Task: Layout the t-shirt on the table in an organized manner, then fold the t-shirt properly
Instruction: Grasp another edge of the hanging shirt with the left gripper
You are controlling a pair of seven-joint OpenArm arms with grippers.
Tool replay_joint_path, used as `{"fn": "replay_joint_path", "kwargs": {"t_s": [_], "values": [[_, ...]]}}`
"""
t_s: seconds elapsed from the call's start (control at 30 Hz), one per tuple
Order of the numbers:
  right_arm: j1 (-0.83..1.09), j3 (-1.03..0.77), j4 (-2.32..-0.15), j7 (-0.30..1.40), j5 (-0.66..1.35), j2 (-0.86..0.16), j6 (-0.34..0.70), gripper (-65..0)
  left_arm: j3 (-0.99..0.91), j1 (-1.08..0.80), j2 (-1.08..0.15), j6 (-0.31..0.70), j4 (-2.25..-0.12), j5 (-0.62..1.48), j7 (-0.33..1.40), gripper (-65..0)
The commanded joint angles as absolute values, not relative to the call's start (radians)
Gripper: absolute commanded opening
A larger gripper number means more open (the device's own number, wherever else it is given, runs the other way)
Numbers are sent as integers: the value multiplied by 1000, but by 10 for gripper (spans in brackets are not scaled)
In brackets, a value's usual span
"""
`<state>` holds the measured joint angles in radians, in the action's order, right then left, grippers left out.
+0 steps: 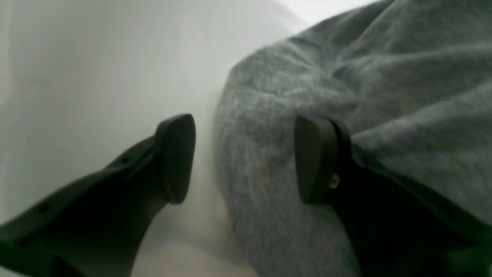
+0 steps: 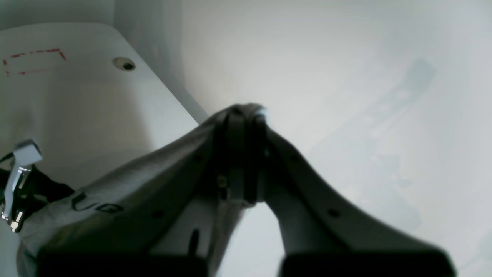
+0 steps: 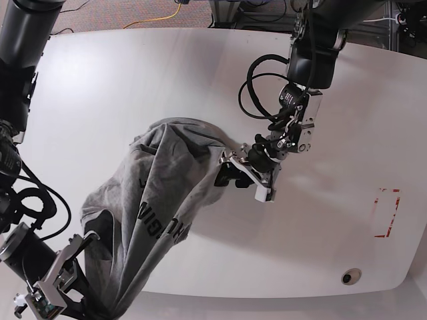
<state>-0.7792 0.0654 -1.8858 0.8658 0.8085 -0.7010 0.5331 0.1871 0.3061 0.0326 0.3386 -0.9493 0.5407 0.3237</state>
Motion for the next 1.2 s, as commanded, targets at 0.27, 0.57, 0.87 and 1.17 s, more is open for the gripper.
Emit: {"fn": "replay_joint_path", "kwargs": {"t_s": [0.27, 0.57, 0.87, 1.17], "values": [[-817, 50, -1896, 832, 805, -714, 529, -650, 194, 340, 42, 351, -947, 556, 302, -267], [-811, 5, -1897, 835, 812, -713, 529, -650, 197, 395, 58, 357, -831, 555, 302, -271], [-811, 4, -1897, 835, 812, -713, 529, -650, 197, 406, 74, 366, -817, 553, 298, -397], [-809, 4, -1897, 835, 812, -713, 529, -650, 197, 429, 74, 364, -809, 550, 297, -650]]}}
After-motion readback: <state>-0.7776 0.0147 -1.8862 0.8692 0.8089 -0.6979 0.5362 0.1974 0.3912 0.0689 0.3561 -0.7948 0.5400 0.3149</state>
